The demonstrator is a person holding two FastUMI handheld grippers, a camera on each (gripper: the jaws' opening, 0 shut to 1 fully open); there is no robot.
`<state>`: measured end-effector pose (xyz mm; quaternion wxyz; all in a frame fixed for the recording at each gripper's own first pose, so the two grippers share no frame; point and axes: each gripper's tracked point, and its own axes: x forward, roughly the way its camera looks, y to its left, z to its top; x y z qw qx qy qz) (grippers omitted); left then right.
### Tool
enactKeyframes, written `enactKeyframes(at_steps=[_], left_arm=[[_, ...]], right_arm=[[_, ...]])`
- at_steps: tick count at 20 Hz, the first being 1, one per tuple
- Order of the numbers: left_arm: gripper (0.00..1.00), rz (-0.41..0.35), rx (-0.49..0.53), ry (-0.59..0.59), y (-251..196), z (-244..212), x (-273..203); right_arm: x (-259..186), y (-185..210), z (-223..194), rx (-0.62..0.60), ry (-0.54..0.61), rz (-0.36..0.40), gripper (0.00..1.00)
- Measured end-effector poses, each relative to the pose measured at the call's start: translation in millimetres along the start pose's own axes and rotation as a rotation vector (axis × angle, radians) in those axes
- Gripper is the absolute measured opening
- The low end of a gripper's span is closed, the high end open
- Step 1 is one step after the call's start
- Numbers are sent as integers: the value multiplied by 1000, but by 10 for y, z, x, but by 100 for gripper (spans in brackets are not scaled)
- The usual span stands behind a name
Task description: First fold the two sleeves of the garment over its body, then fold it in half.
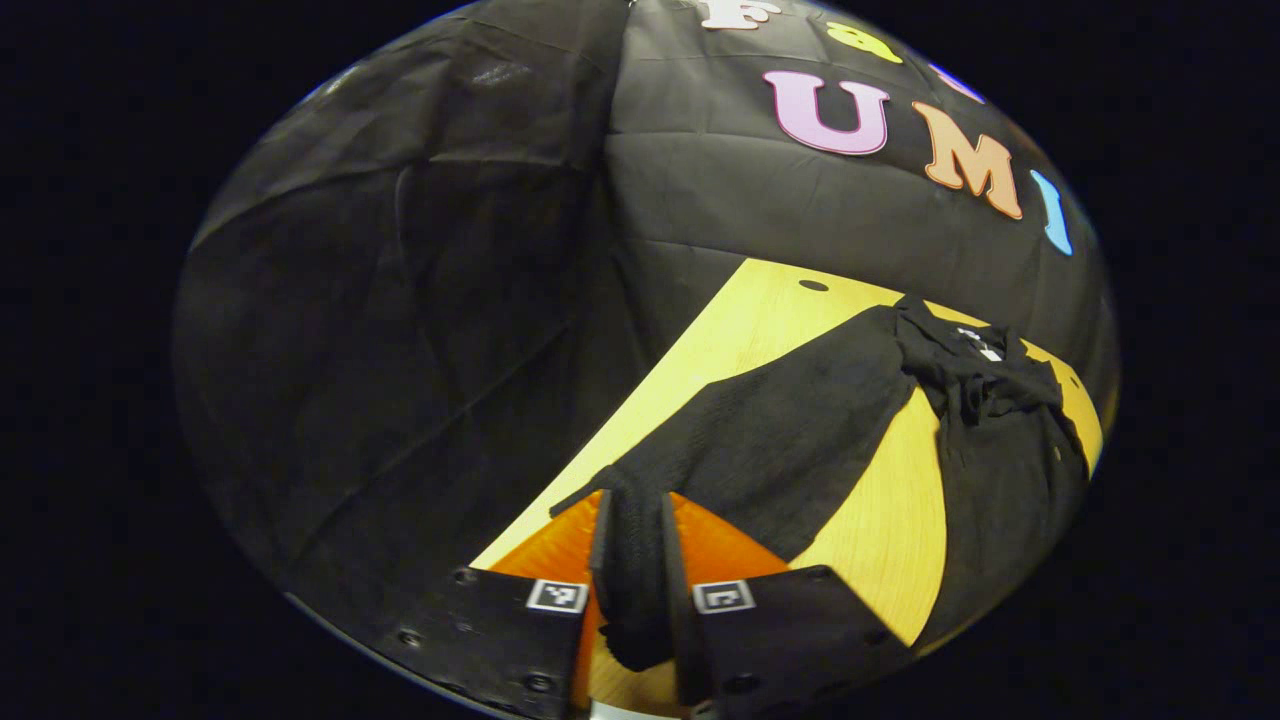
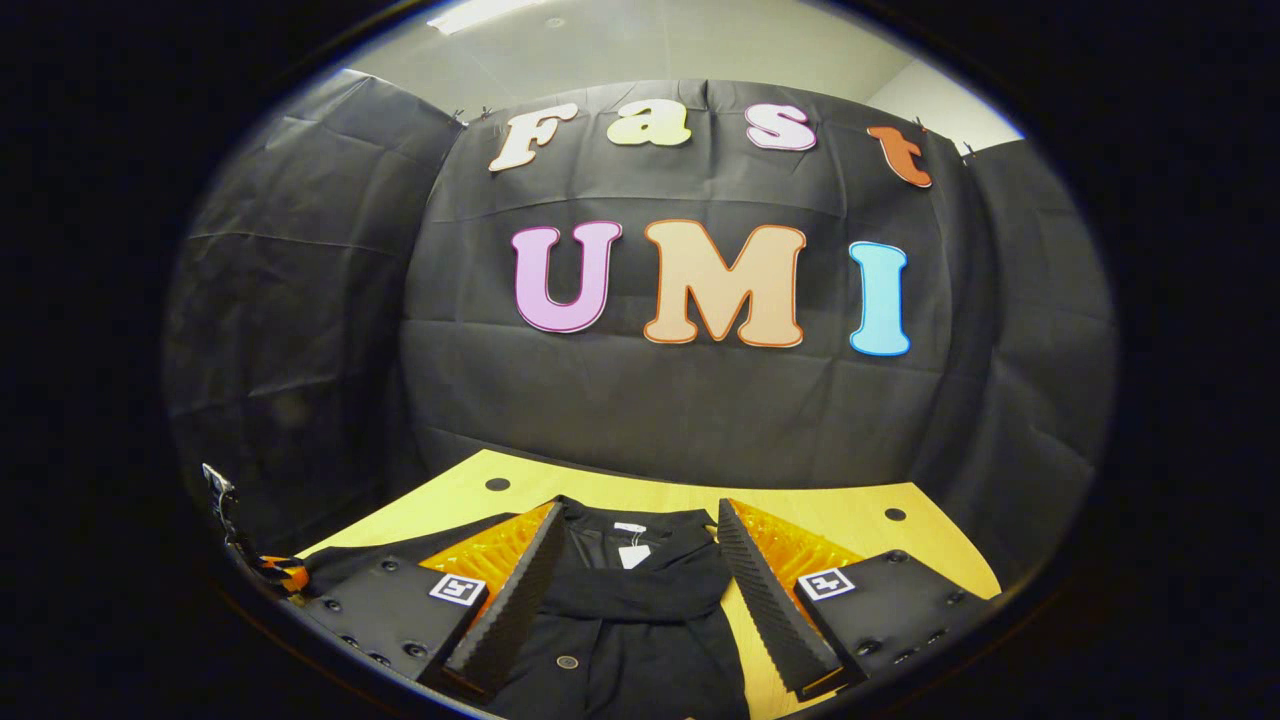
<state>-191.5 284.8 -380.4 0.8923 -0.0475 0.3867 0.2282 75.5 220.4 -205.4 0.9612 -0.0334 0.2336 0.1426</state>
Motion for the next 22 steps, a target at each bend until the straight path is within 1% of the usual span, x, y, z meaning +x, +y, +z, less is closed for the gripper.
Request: enactKeyframes(at_steps=[2,3,5,6,7,8,9,10,11,13,14,16,17,19,20,22], left_arm=[[2,2,-25,26,-17,10,37],[0,-4,-36,45,-31,21,28],[0,-43,-106,94,-113,81,5],[0,-38,-130,108,-95,118,-22],[0,-39,-141,97,-93,200,-31],[0,-50,-148,75,-157,328,-53],[0,-66,-149,53,-235,498,-84],[0,-81,-150,26,-329,659,-106],[0,-100,-148,3,-451,822,-140],[0,-150,-134,-52,-722,1144,-191],[0,-176,-119,-61,-852,1216,-219],[0,-217,-97,-93,-1130,1426,-219],[0,-242,-86,-105,-1297,1502,-203],[0,-277,-59,-108,-1589,1576,-184],[0,-294,-48,-110,-1731,1599,-196],[0,-339,-26,-109,-2044,1640,-169]], right_arm=[[-22,-61,3,5,0,-11,96],[-30,-84,3,7,-1,-15,96],[-50,-118,3,7,4,-23,96],[-68,-139,9,10,3,-25,96],[-90,-145,23,11,-2,-24,97],[-104,-163,39,8,-9,-25,96],[-105,-189,42,3,-14,-24,99],[-85,-203,43,-2,-13,-20,98],[-89,-221,28,-1,-3,-13,97],[-84,-315,100,15,-30,-21,96],[-87,-343,114,35,-37,-18,96],[-105,-402,97,56,-41,-17,98],[-113,-472,107,60,-48,-22,99],[-132,-596,96,75,-48,-27,96],[-140,-668,88,83,-49,-33,97],[-154,-852,82,92,-51,-50,96]])
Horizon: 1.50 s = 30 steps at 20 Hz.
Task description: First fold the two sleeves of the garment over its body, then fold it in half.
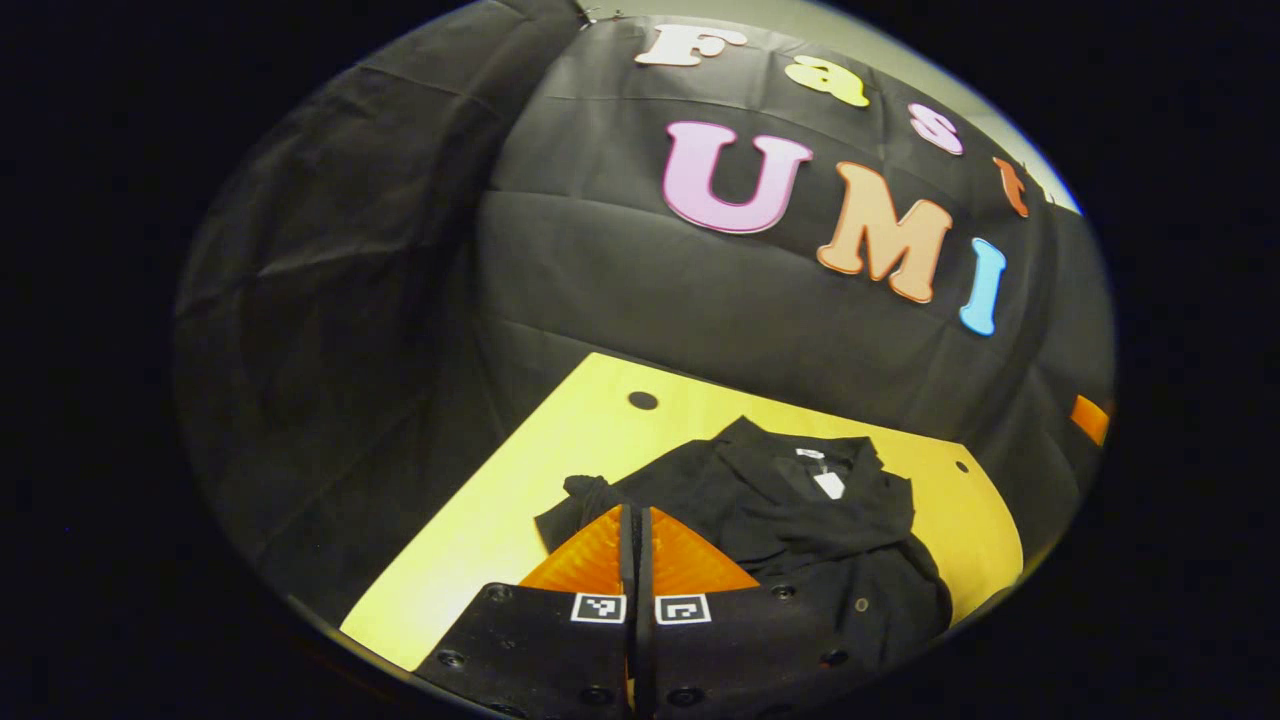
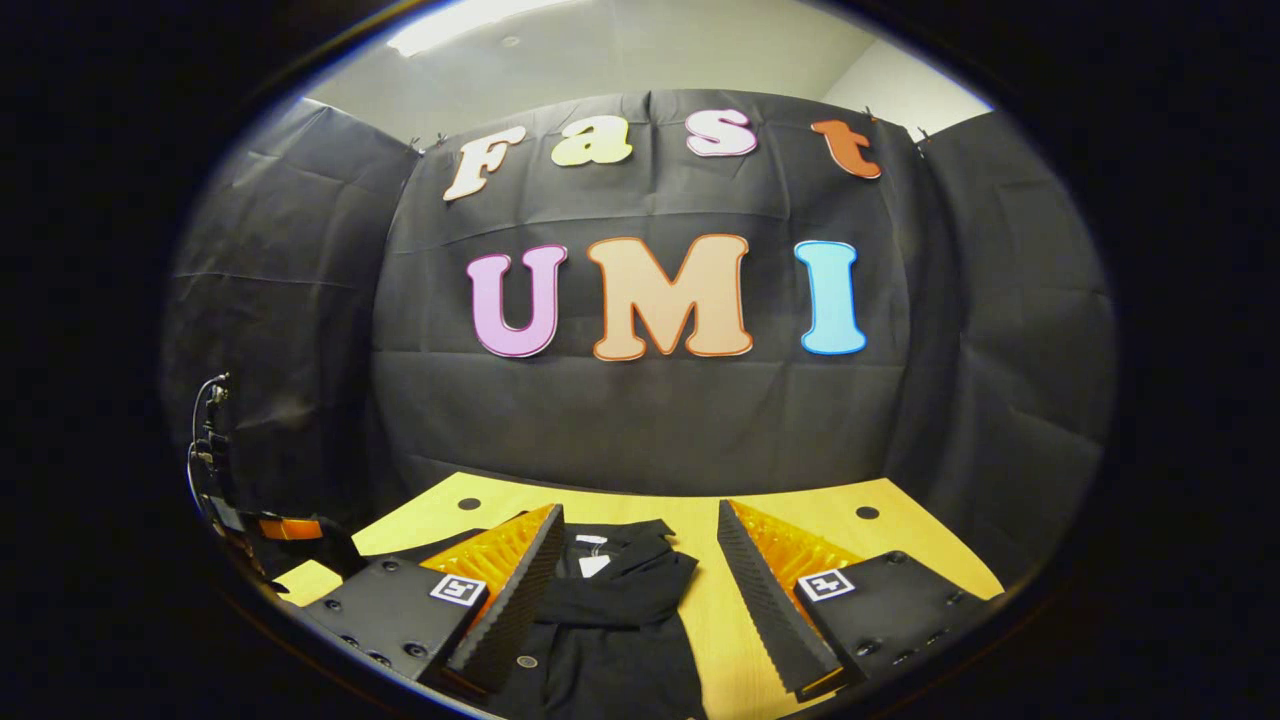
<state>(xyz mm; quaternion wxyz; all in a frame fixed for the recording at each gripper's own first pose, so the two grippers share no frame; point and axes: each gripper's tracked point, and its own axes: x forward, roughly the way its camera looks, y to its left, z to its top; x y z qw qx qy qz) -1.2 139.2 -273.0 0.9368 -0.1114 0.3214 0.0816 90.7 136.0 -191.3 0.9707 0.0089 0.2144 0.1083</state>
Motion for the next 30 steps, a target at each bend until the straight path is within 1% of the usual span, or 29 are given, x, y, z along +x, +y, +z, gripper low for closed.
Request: enactKeyframes(at_steps=[7,9,12,13,15,17,18,20,22,25,27,28,29,30], left_arm=[[0,-148,88,18,-1112,81,420],[0,-184,114,37,-1402,36,531],[0,-234,153,48,-1810,2,686],[0,-250,165,53,-1934,-16,737],[0,-271,188,69,-2148,-98,842],[0,-291,202,92,-2362,-193,946],[0,-302,209,103,-2477,-249,999],[0,-319,224,128,-2663,-373,1092],[0,-335,238,154,-2846,-506,1182],[0,-344,266,183,-3045,-682,1344],[0,-329,294,188,-3108,-748,1445],[0,-325,317,202,-3110,-799,1421],[3,-339,334,232,-3143,-842,1369],[33,-334,342,226,-3191,-866,1372]], right_arm=[[-22,-685,-38,34,11,-70,98],[-15,-877,-51,39,13,-93,95],[0,-1113,-52,53,10,-119,95],[3,-1190,-63,58,10,-127,97],[12,-1345,-95,60,16,-146,98],[-3,-1519,-124,63,26,-167,95],[-13,-1613,-140,67,31,-179,97],[-15,-1755,-191,70,43,-200,95],[-34,-1910,-234,70,54,-220,97],[-39,-2132,-314,68,78,-257,97],[-61,-2246,-341,77,90,-273,97],[-59,-2289,-347,82,94,-279,97],[-50,-2324,-378,87,98,-285,97],[-30,-2361,-402,88,102,-294,97]])
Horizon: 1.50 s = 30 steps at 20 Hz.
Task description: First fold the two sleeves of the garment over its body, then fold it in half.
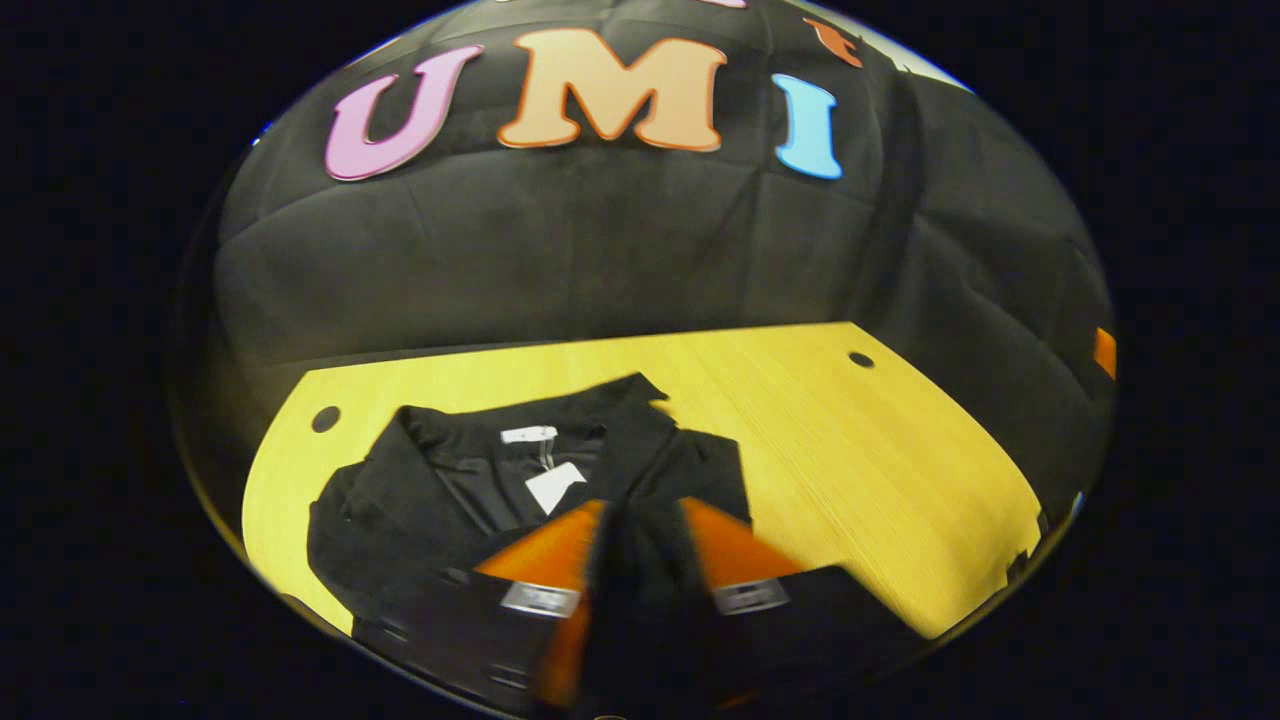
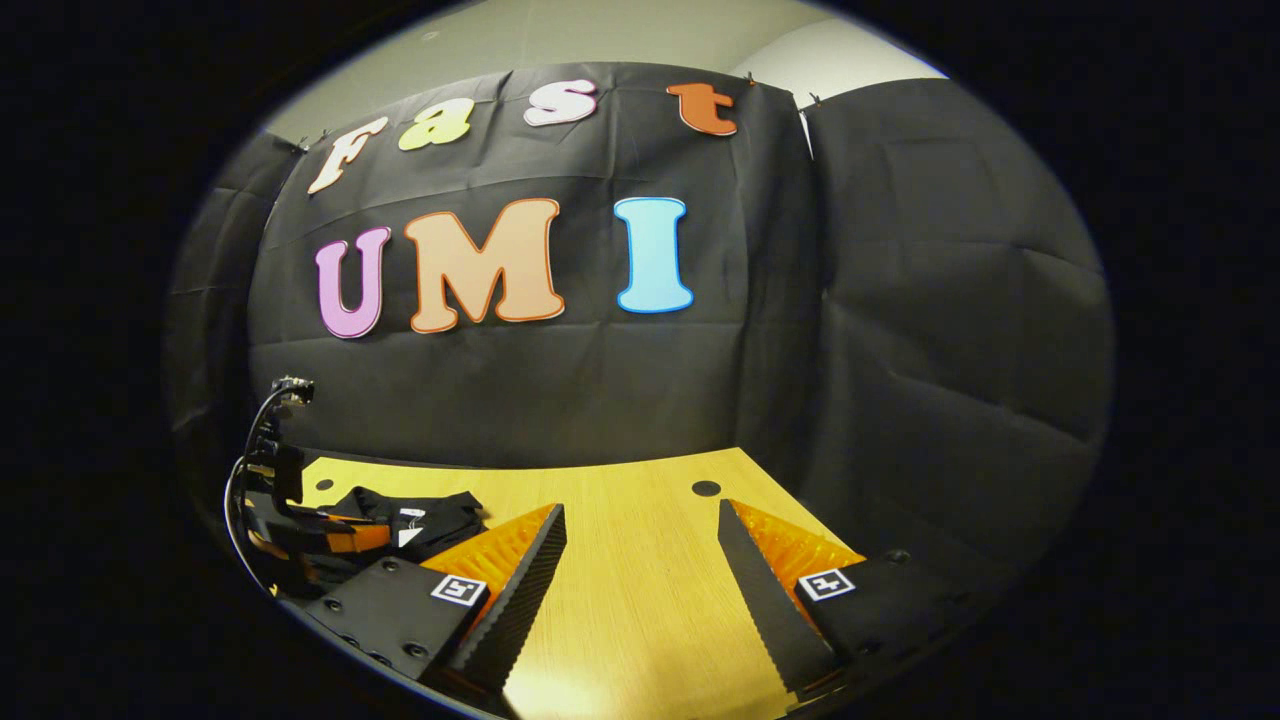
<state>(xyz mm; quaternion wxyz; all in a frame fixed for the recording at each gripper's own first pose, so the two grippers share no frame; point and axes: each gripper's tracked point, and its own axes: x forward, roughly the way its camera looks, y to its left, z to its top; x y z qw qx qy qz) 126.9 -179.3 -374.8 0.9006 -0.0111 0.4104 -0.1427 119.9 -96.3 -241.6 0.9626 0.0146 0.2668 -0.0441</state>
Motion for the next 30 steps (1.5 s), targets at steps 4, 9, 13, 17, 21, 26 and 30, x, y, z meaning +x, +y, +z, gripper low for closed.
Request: enactKeyframes(at_steps=[4,9,13,17,21,26,30], left_arm=[[95,4,1,-117,-72,323,-195],[94,91,-27,-218,231,603,-610],[94,241,-91,-288,756,650,-1142],[93,346,-127,-306,1168,425,-1779],[94,395,-124,-292,1444,6,-2336],[94,408,-166,-222,1606,-757,-2790],[93,386,-198,-139,1563,-1398,-2924]], right_arm=[[128,70,-69,7,19,24,97],[232,302,-115,-20,33,111,97],[253,526,-141,5,38,210,97],[55,773,-267,2,38,263,98],[-376,1082,-516,-18,50,290,98],[-891,1320,-1014,-63,110,294,98],[-1177,1367,-1483,-101,183,282,98]])
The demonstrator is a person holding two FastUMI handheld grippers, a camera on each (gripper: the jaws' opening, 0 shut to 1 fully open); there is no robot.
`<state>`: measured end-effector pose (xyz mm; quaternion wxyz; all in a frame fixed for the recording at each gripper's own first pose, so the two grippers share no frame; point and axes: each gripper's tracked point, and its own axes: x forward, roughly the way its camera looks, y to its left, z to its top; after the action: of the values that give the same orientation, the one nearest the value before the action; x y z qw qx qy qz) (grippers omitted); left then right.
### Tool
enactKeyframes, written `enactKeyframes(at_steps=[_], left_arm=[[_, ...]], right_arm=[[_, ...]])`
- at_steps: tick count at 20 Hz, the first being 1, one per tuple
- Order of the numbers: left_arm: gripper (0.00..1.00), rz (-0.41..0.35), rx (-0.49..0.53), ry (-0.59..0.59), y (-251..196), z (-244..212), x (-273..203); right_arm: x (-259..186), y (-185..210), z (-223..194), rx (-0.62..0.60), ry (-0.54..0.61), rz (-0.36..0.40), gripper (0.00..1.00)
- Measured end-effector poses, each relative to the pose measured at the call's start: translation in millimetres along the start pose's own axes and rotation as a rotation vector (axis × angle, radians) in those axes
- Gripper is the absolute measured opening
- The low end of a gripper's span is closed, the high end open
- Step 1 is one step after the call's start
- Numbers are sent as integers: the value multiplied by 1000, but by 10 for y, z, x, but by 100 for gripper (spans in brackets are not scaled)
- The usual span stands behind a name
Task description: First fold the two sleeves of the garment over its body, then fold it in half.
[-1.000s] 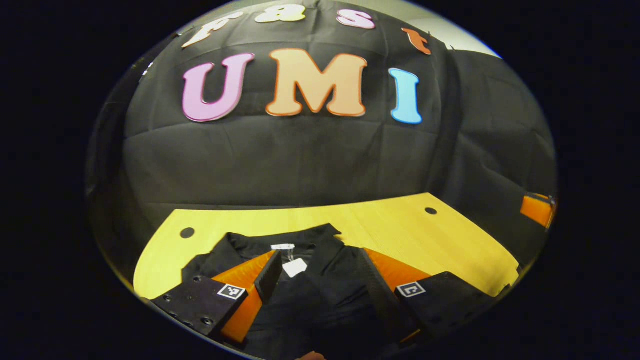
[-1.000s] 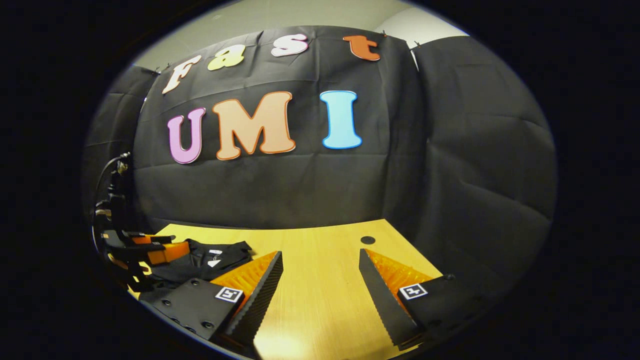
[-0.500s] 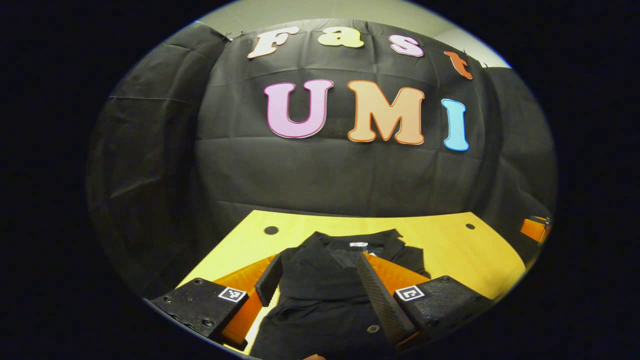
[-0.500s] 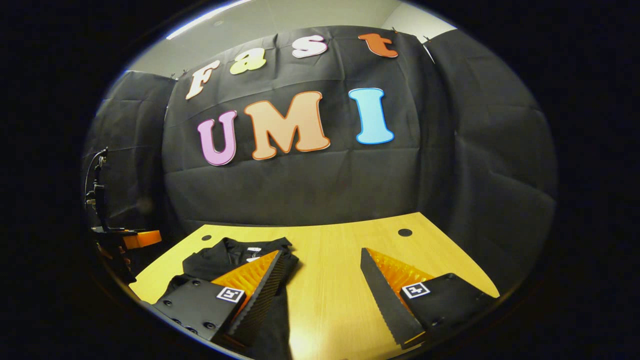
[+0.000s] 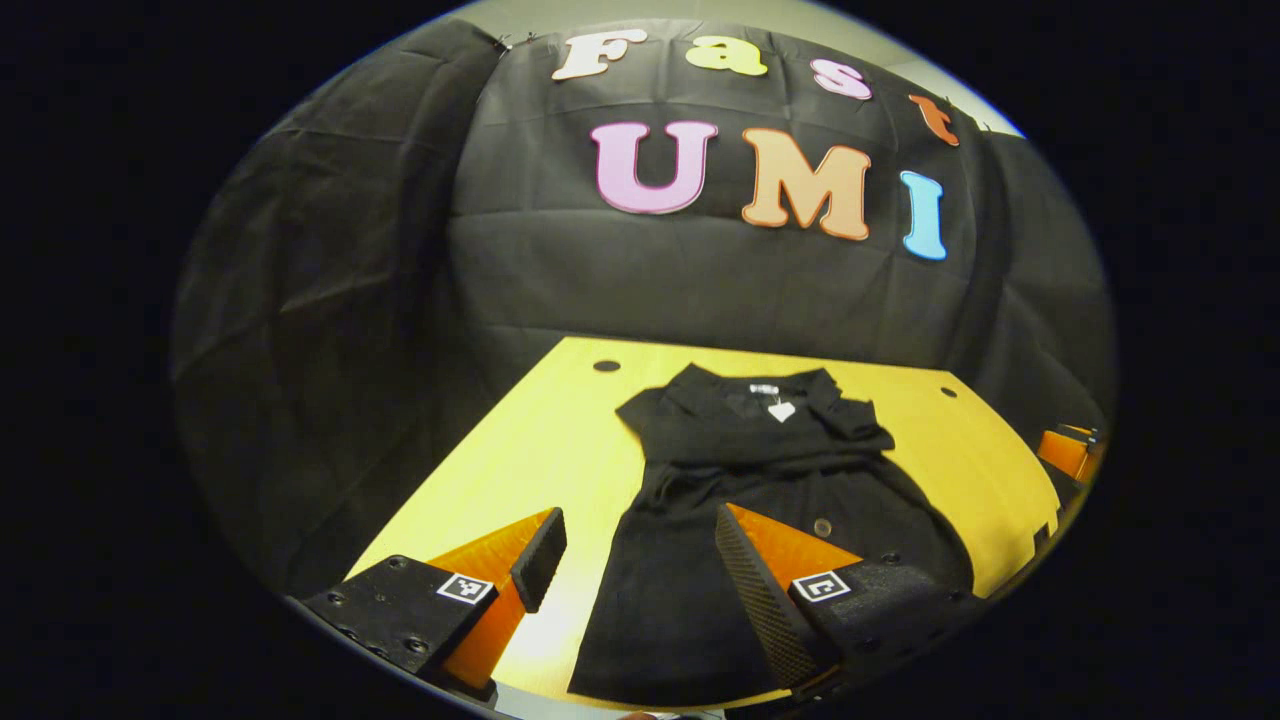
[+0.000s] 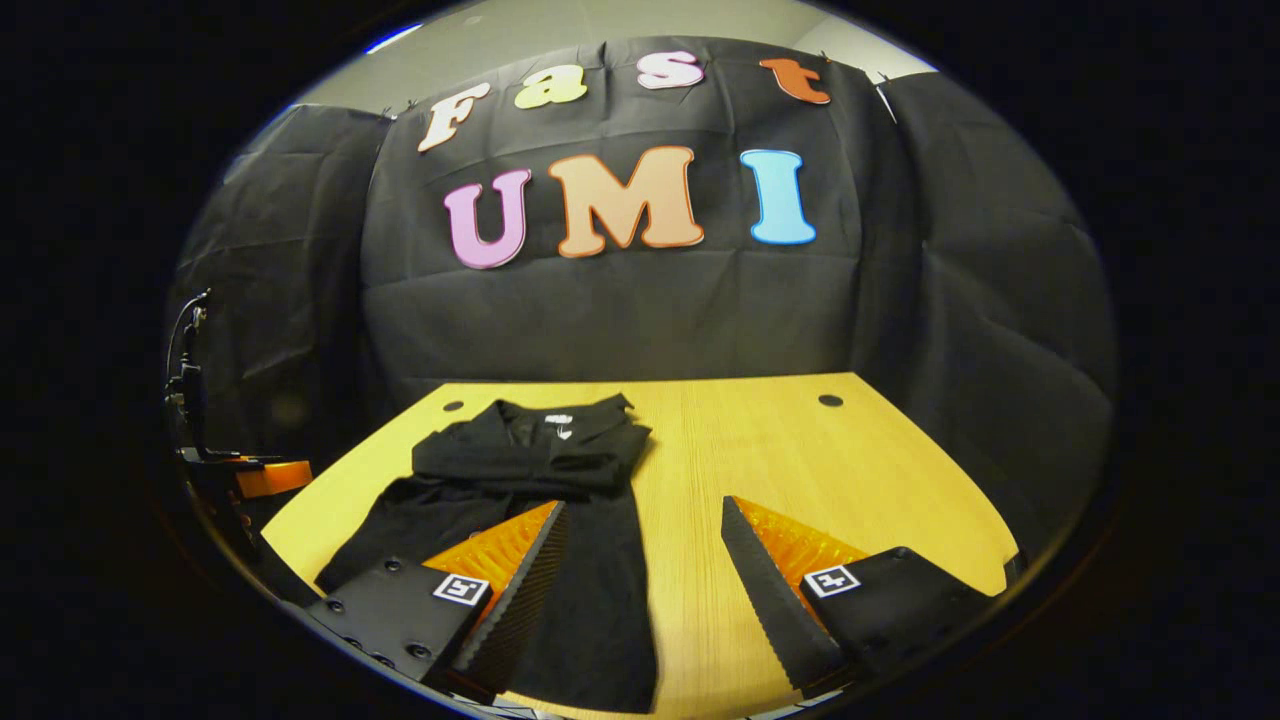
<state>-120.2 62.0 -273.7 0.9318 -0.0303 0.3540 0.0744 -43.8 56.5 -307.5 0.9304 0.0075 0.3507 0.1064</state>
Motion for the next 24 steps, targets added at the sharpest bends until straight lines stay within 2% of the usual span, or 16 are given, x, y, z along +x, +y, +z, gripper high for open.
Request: enactKeyframes(at_steps=[2,3,4,5,10,11,12,13,14,17,18,19,21,23,24], left_arm=[[95,-9,10,47,19,-278,-60],[93,-13,12,73,31,-424,-82],[93,-15,12,99,37,-556,-106],[93,-15,12,130,47,-685,-116],[94,-8,38,238,141,-1220,-189],[94,-5,42,253,156,-1293,-189],[94,-4,45,269,170,-1381,-193],[94,-6,45,286,161,-1462,-202],[94,-5,46,310,161,-1533,-216],[95,-19,78,289,141,-1531,-214],[95,-21,72,271,138,-1493,-197],[95,-24,69,275,131,-1527,-171],[95,-36,73,251,101,-1510,-175],[88,-72,87,235,11,-1506,-158],[74,-93,91,236,-35,-1511,-146]], right_arm=[[-52,40,-238,-15,43,-5,98],[-70,49,-365,-23,67,-6,98],[-75,55,-486,-29,95,-7,94],[-78,60,-620,-31,123,-7,98],[-108,70,-1224,-34,258,-12,98],[-112,63,-1337,-39,283,-18,94],[-108,65,-1445,-43,308,-21,99],[-92,73,-1546,-43,333,-21,94],[-93,83,-1633,-43,357,-20,99],[-71,139,-1826,-54,420,-4,99],[-61,156,-1891,-65,447,0,94],[-88,147,-1929,-77,467,3,99],[-81,137,-1898,-63,460,9,99],[-78,182,-1880,-65,462,32,94],[-60,212,-1877,-67,460,41,75]])
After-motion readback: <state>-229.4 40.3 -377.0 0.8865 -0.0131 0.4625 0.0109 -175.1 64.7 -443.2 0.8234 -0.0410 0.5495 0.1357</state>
